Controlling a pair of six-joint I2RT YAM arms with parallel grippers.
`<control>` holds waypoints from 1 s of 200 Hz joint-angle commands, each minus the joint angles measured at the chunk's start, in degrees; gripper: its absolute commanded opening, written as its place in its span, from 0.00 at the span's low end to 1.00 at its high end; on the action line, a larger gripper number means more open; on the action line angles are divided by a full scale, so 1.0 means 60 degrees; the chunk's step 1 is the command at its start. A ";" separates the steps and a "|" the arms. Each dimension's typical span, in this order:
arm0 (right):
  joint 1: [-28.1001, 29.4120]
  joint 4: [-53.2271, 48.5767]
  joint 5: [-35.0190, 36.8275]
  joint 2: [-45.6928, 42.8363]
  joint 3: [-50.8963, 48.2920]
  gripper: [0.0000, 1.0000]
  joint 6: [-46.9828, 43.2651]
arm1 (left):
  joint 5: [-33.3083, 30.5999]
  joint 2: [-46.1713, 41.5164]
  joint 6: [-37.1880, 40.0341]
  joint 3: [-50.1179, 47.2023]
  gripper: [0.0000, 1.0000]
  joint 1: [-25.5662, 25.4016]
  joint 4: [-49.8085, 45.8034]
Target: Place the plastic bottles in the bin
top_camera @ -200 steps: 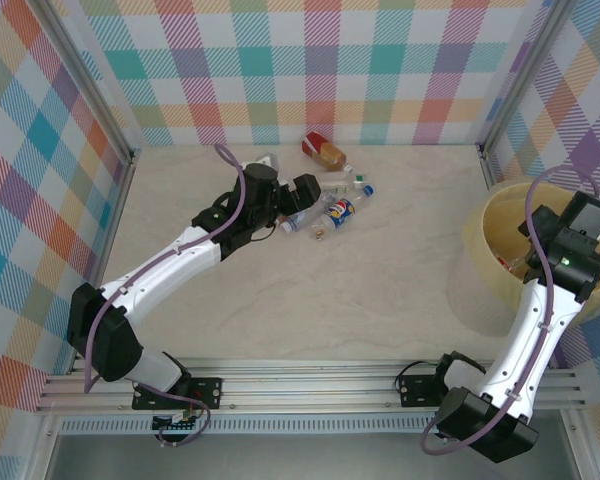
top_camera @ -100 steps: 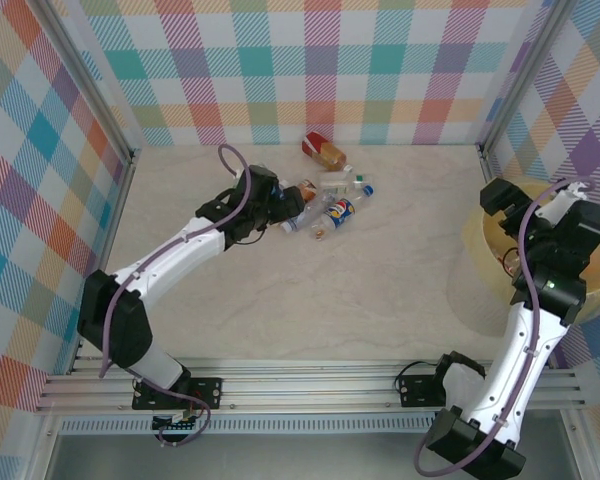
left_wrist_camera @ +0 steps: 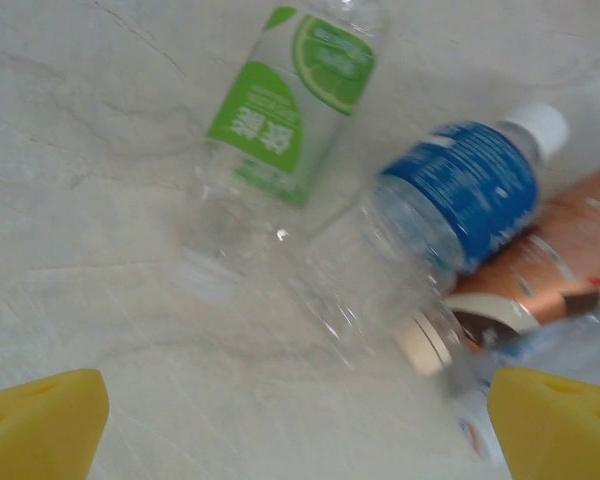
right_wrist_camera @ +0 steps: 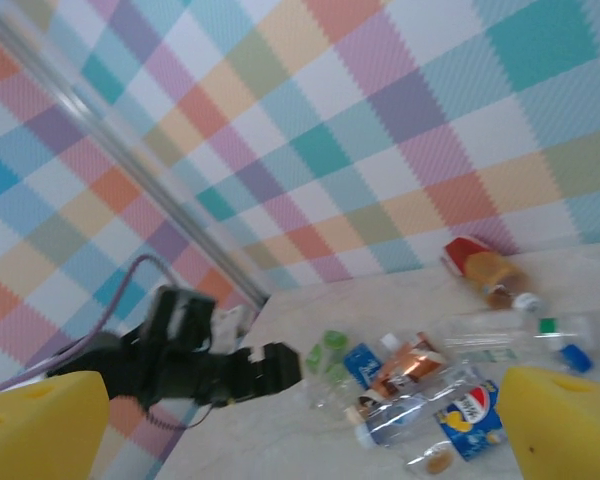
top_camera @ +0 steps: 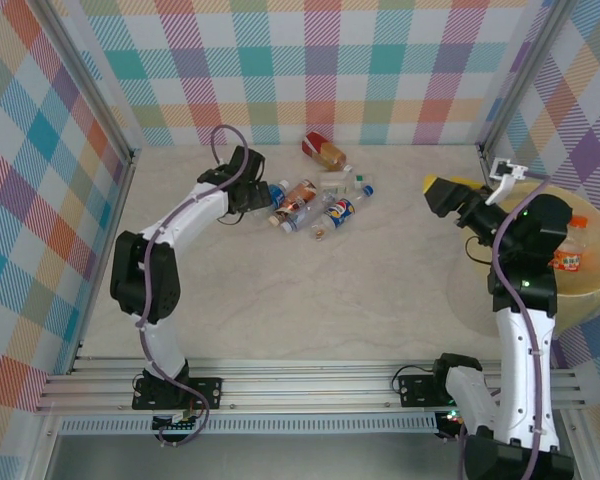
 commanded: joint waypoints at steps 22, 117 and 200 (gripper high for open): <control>0.1135 0.1100 0.0351 0.0612 -0.0298 1.00 0.0184 | 0.0999 0.1848 0.1439 0.1899 0.90 0.1023 -0.0701; 0.2910 0.0750 0.1334 0.1813 0.0162 1.00 -0.0542 | 0.2633 0.3660 0.3287 0.3397 0.82 0.1687 -0.0651; 0.4050 0.0281 0.2079 0.2420 0.0694 1.00 -0.1160 | 0.2604 0.4090 0.3399 0.3146 0.74 0.2078 -0.0224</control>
